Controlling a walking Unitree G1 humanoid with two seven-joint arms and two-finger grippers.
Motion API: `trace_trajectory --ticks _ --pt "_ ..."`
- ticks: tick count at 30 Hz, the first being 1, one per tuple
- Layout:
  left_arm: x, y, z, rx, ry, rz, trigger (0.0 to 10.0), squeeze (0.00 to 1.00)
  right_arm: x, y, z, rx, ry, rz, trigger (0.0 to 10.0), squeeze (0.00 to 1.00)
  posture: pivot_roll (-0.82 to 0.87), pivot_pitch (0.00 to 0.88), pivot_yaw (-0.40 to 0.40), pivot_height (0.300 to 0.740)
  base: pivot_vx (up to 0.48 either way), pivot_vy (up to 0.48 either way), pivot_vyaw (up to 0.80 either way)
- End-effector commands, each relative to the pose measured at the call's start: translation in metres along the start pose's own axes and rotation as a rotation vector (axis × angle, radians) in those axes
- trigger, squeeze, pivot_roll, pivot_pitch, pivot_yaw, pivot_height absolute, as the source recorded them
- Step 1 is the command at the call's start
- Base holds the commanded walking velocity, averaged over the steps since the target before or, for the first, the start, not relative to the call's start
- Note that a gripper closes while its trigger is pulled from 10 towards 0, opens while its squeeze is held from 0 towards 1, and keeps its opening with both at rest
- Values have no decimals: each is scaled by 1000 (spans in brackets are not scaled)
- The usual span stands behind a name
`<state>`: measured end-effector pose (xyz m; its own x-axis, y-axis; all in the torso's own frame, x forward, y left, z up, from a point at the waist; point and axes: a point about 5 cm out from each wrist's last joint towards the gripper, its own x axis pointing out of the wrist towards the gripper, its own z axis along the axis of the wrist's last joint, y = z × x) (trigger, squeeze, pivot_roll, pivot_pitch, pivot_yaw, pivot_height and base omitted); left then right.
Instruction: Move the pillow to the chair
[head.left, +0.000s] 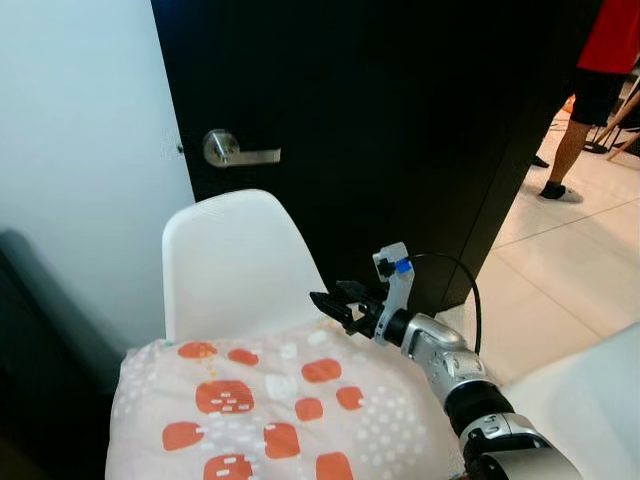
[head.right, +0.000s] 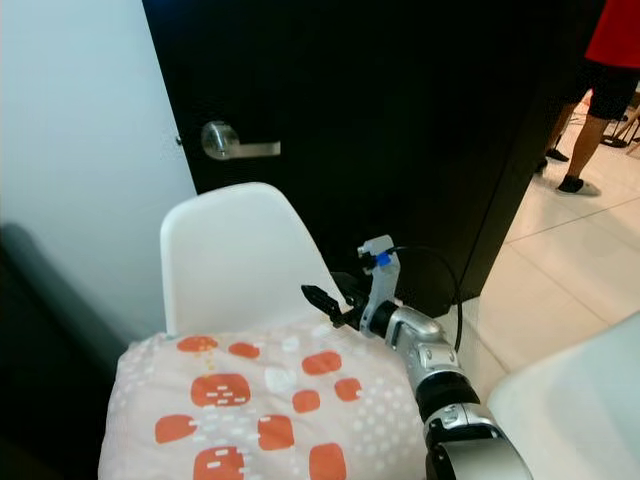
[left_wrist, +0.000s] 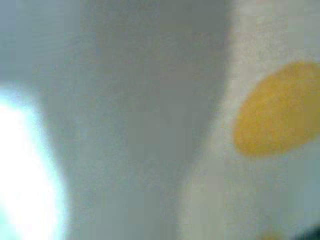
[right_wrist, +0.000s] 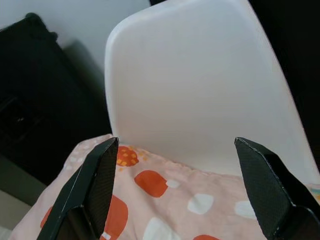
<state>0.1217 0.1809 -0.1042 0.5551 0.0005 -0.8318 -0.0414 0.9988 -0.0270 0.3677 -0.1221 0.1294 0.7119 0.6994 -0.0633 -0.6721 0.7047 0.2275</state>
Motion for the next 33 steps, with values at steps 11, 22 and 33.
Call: trace_trajectory --ticks 11,22,33 --pt "-16 2 -52 -28 218 22 10000 0 -5 -6 -16 -36 103 -61 10000 0 47 95 -43 740 -182 0 0" --pt "-9 -3 -37 -5 178 -2 10000 0 -53 -29 -95 -19 452 -427 10000 0 41 85 -50 740 -175 0 0" --pt "-8 -2 -36 37 217 -4 10000 0 -134 -13 -188 -8 869 -628 10000 0 18 70 -43 740 -215 0 0"
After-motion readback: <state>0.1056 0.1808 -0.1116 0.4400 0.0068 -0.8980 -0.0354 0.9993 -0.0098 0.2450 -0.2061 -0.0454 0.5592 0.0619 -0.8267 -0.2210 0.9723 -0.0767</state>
